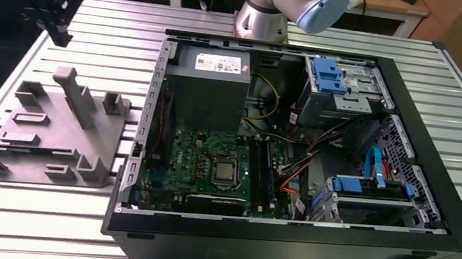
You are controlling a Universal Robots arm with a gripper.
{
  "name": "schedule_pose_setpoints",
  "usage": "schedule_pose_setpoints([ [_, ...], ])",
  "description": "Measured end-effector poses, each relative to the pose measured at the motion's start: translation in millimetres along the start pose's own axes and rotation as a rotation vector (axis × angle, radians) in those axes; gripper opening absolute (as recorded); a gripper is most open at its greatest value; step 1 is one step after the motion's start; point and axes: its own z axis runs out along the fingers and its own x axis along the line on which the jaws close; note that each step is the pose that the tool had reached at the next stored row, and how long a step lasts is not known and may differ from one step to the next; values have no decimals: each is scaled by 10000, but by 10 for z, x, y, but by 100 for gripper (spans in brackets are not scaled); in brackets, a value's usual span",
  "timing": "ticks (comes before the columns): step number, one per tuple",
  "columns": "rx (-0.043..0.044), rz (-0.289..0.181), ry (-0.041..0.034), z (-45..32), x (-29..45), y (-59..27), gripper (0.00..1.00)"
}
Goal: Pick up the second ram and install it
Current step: 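Reach for the second ram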
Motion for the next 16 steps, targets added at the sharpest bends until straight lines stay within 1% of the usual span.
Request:
schedule_pose_setpoints([
  [8, -1, -1, -1, 29, 86, -29, 10],
  [16, -1, 0, -1, 46, 157, -103, 10],
])
